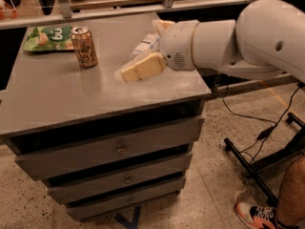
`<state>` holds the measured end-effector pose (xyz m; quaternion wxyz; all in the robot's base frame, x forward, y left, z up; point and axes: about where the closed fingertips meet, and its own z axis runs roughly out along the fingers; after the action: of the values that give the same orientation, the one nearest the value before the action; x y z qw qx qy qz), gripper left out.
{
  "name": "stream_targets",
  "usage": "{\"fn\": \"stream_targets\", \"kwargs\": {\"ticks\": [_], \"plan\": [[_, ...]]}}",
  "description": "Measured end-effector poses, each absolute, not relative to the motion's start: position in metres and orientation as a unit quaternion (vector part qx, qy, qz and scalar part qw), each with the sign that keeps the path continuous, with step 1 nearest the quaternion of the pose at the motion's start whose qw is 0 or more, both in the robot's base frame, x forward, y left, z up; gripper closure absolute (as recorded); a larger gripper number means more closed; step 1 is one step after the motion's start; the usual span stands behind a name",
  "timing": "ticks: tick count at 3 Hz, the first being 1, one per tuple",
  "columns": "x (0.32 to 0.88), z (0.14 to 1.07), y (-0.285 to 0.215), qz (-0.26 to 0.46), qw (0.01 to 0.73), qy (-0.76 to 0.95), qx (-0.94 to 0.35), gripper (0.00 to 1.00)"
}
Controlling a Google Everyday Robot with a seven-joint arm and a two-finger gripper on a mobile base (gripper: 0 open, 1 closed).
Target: Knock orange can over
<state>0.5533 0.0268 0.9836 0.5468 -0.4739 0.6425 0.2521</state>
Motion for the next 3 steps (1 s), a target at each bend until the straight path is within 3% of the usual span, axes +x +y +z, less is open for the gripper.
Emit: {"fn": "stream_targets", "kwargs": {"ticks": [3], "plan": [[0.621,0.928,0.061,0.243,0.578,0.64,-0.444,0.0]]}}
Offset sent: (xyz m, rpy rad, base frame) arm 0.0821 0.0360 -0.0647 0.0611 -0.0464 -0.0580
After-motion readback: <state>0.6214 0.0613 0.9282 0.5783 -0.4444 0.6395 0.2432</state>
